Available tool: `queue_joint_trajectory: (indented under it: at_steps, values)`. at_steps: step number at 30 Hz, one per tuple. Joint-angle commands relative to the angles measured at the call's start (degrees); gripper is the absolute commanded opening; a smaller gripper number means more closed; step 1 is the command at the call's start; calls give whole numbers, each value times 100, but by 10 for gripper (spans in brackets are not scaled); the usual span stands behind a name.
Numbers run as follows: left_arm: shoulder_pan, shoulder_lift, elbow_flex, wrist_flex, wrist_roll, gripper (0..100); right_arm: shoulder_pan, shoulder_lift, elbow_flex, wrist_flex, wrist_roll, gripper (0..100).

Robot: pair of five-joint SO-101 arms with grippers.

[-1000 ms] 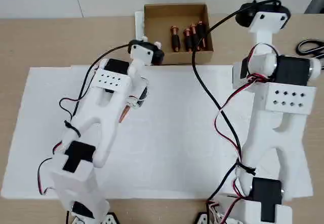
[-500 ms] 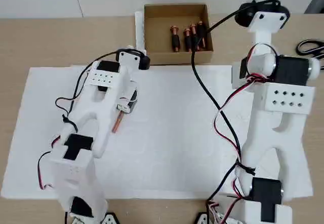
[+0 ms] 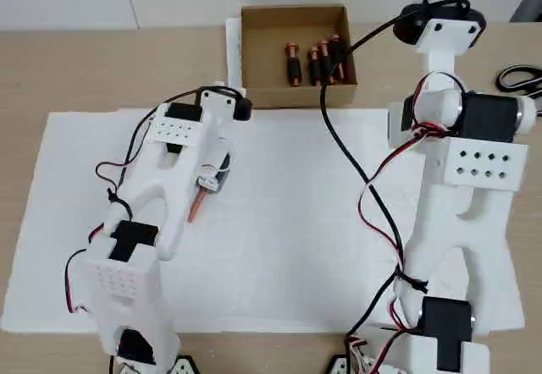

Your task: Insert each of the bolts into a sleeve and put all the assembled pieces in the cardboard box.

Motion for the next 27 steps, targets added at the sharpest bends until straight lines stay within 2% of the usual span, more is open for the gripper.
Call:
queue_joint_trajectory:
  at_steps: [1, 6, 12, 18, 22, 27]
  values:
    - [-53, 26, -48, -35, 35, 6, -31, -303, -26, 57, -70, 4]
    - [-70, -26, -180, 35, 44, 6, -31, -303, -26, 57, -70, 4]
    - [-123, -703, -1226, 941, 44, 6, -57, -312, -26, 57, -79, 4]
    - [-123, -1389, -2352, 1943, 62, 6, -453, -409, -53, 57, -79, 4]
    - [-343, -1908, -2290, 1934, 448, 6, -822, -1059, -35, 57, -53, 4]
    - [-510, -2673, -1815, 1934, 484, 6, -1130, -2079, -26, 48, -35, 3]
